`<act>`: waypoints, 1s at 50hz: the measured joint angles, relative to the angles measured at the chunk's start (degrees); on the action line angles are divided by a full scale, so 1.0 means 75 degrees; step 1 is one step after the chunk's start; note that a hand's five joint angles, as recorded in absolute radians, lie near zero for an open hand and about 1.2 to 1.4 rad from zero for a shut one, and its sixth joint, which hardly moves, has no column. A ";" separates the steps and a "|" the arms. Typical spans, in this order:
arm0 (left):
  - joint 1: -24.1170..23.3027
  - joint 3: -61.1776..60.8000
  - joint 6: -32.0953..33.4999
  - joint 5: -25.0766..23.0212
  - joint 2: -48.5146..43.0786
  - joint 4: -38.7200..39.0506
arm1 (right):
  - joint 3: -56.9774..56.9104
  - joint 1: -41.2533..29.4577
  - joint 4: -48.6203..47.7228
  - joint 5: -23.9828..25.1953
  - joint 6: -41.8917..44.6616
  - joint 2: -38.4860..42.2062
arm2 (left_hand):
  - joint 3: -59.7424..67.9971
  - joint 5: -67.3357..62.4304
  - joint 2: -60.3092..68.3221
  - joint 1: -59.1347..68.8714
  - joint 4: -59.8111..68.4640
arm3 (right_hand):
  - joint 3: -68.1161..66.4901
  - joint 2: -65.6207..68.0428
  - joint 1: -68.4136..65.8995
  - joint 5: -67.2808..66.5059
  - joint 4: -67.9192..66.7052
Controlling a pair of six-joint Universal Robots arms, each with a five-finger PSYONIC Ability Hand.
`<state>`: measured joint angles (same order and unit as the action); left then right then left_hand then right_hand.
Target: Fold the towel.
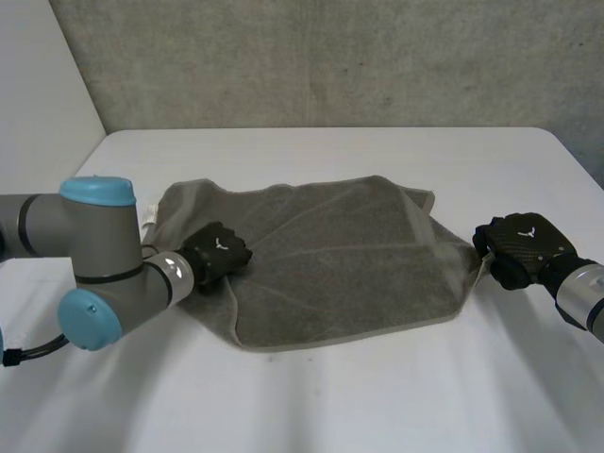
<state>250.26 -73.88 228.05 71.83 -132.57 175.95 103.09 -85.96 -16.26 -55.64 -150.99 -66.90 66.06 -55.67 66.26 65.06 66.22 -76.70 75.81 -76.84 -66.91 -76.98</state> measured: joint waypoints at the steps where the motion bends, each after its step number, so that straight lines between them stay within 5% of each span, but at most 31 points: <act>1: 0.0001 -0.0041 -0.0004 0.0000 0.0066 0.0003 | 0.0000 0.0000 0.0000 -0.0002 0.0003 0.0001 | 0.0157 -0.0127 0.0151 0.0085 0.0156 | 0.0000 0.0000 0.0000 0.0000 0.0000; 16: 0.0382 -0.0943 -0.0145 0.0003 0.1304 0.0313 | 0.0001 -0.0001 0.0012 -0.0011 0.0001 -0.0027 | 0.0170 -0.0302 0.0138 0.0166 0.0137 | 0.0000 0.0000 0.0000 0.0000 0.0000; 23: 0.0574 -0.1643 -0.0136 -0.0028 0.1675 0.0518 | 0.0021 -0.0009 0.0022 -0.0011 0.0000 -0.0037 | -0.3239 0.3212 -0.3278 -0.3098 -0.3273 | 0.0000 0.0000 0.0000 0.0000 0.0000; 28: 0.0609 -0.1963 -0.0127 -0.0041 0.1696 0.0546 | 0.0042 -0.0011 0.0025 -0.0005 0.0007 -0.0041 | -0.3834 0.3804 -0.3869 -0.3690 -0.3856 | 0.0000 0.0000 0.0000 -0.0001 0.0000; 50: 0.0644 -0.2092 -0.0115 0.0001 0.1696 0.0551 | 0.0051 -0.0011 0.0020 0.0002 0.0011 -0.0032 | -0.2411 0.2382 -0.2436 -0.2289 -0.2428 | 0.0000 0.0000 0.0000 -0.0001 0.0000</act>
<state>255.08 -89.57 227.19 71.83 -119.84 180.09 103.47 -86.04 -16.11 -55.63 -150.91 -67.15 47.98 -37.80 47.99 47.89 48.01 -76.70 75.81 -76.84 -66.91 -76.98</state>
